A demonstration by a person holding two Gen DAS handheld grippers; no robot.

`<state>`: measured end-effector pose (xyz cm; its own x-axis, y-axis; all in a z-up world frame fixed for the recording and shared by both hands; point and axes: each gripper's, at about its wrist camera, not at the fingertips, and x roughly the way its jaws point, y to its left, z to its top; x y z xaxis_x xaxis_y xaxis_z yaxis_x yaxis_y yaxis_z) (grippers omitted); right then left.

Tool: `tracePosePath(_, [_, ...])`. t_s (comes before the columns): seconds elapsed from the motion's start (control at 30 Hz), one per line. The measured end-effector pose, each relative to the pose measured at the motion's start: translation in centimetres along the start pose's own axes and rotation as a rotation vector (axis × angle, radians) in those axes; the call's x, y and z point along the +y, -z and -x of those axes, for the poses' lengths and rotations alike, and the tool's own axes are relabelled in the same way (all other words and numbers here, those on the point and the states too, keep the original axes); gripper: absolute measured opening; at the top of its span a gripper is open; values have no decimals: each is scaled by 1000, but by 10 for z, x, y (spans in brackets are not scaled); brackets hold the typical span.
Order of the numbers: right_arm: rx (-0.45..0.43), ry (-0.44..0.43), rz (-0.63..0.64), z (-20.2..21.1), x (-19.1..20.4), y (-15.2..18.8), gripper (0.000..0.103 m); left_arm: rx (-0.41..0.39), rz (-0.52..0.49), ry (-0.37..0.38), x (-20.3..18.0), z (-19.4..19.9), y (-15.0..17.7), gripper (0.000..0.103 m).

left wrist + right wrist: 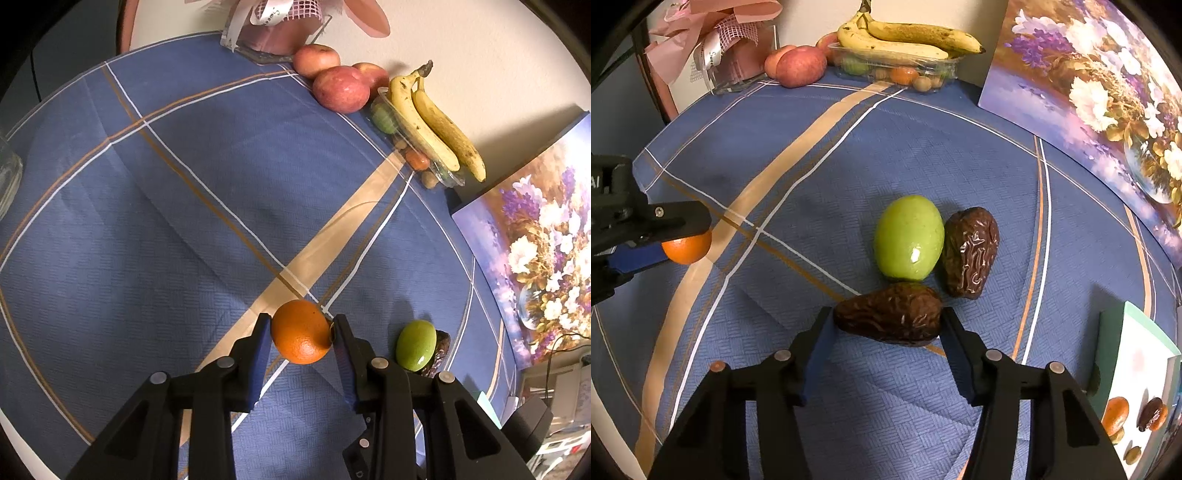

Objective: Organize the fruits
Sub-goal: 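Grasp a brown date with the right tool while the left tool holds the mandarin, then carry the date and mandarin over the white tray with both tools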

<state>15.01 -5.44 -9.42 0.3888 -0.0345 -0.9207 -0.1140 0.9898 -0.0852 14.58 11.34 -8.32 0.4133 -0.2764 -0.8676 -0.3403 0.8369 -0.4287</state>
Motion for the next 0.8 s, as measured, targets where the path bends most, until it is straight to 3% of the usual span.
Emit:
tracePosePath(0.47, [-34,-4,-60,27,-21,11,58,2,-28,37,-14,12,0,35])
tracePosePath(0.8, [-35,-16,-251,59,-70,26,58,-22,-74,45,-28,23,6,35])
